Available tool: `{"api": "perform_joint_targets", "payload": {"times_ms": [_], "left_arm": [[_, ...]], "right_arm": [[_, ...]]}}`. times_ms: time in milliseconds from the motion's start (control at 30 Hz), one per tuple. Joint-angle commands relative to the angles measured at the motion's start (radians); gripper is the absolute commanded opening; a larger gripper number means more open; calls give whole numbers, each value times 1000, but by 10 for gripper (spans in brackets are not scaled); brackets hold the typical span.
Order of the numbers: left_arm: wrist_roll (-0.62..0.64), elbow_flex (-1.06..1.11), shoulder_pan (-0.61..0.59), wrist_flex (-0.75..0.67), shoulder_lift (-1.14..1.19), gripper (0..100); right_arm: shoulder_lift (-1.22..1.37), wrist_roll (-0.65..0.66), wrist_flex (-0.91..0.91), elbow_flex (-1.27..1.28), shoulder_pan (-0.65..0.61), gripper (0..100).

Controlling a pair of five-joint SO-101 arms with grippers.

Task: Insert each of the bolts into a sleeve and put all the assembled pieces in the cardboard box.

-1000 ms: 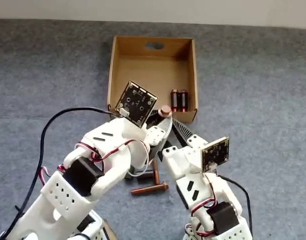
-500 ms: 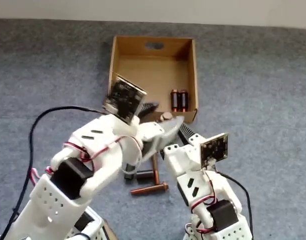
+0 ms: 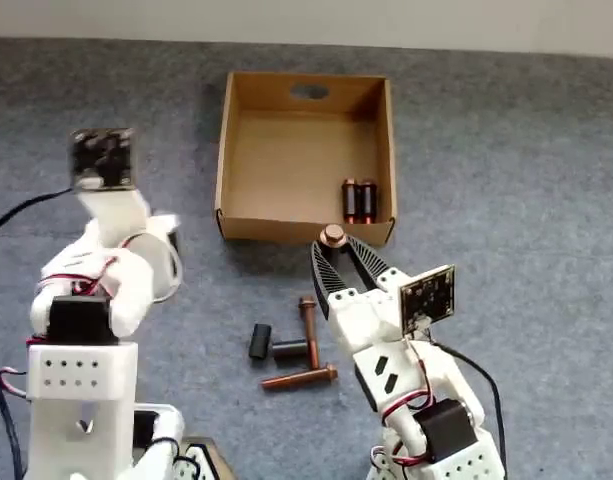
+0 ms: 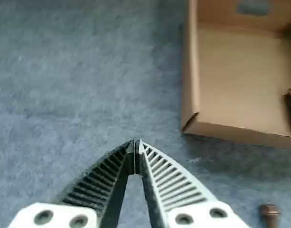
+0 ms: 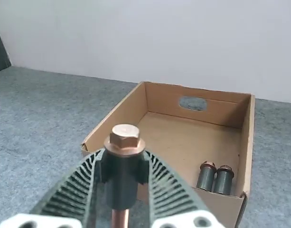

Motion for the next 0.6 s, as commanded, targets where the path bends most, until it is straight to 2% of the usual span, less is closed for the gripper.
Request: {"api": "perform_joint_targets", "payload": {"times_ms": [0,133,233,400,567], "left_arm": [[-11,234,-68,-190,-4,34],[-12,490,-76,-450,-5,34],[-12,575,-73,-539,-5,34],[-12,587,-68,-540,-4,34],[-12,631,-67,-548,-4,34]], "right_arm": [[-5,-6,-18,-19,2,5],[-4,-6,-15,-4,2,5],[-4,-6,-15,18,2,5],[-4,-5,-8,-13,10,5],[5,0,71,-156,91,5]]}}
